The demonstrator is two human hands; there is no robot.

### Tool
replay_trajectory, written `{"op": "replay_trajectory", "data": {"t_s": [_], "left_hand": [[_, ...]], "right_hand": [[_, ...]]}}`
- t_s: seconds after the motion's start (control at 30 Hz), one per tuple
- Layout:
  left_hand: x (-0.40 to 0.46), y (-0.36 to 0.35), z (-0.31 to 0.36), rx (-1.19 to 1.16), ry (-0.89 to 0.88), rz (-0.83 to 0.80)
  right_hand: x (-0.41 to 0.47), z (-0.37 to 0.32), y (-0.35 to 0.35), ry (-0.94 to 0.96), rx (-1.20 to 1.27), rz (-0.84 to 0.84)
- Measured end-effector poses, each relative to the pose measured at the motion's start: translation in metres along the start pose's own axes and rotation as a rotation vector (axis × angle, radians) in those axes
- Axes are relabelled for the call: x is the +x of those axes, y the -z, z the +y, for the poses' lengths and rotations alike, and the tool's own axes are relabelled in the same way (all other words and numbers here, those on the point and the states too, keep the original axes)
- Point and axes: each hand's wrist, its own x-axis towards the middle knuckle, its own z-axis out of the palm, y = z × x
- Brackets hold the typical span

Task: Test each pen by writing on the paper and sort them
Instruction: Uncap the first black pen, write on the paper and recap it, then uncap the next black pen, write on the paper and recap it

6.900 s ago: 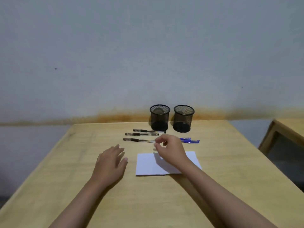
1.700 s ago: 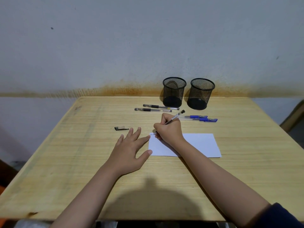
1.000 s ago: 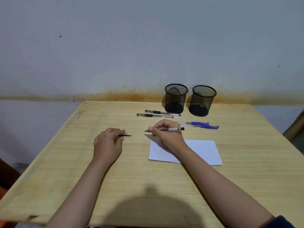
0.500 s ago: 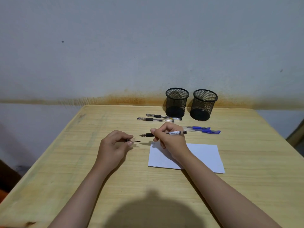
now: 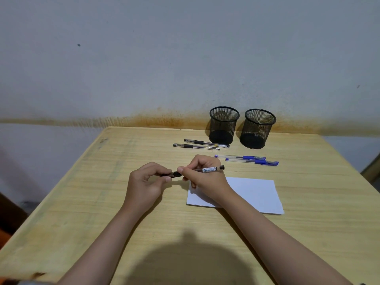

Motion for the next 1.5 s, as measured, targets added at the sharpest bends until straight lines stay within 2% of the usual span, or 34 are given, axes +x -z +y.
{"op": "replay_trajectory", "data": {"t_s": [0.2,0.33,0.43,0.57,0.67,0.8,1.0,1.23,1.37,1.5], "left_hand": [[0.002,0.001,-0.002,-0.044,0.017,0.005],[0.005,0.004,-0.002,-0.057,-0.031,0.053],[0.002,0.008,-0.005,-0.017,-0.082,0.048],[0.001,0.01,-0.008,0.056,-0.132,0.004],[0.002,0.019,-0.013,0.166,-0.018,-0.119],[0.003,0.043,-0.027,0.482,0.17,-0.244],[-0.006,0.076,-0.052,0.662,0.223,-0.354],[-0.008,0.073,-0.061,0.715,0.193,-0.366],[-0.009,0.074,-0.063,0.703,0.191,-0.356],[-0.01,0.075,-0.063,0.667,0.196,-0.346]], "right_hand": [[-0.002,-0.002,-0.001,0.008,-0.099,-0.051],[0.0,-0.013,0.008,0.019,-0.101,-0.25],[0.001,-0.017,0.012,-0.127,-0.02,-0.344],[-0.002,-0.019,-0.002,-0.27,0.021,-0.229],[-0.001,-0.02,-0.014,-0.33,-0.019,-0.148],[0.003,-0.014,-0.037,-0.326,-0.151,-0.023],[0.009,0.005,-0.074,-0.255,-0.475,0.043],[0.013,0.008,-0.087,-0.129,-0.674,0.059],[0.016,0.012,-0.086,-0.15,-0.634,0.061],[0.029,0.012,-0.066,-0.171,-0.538,0.185]]}}
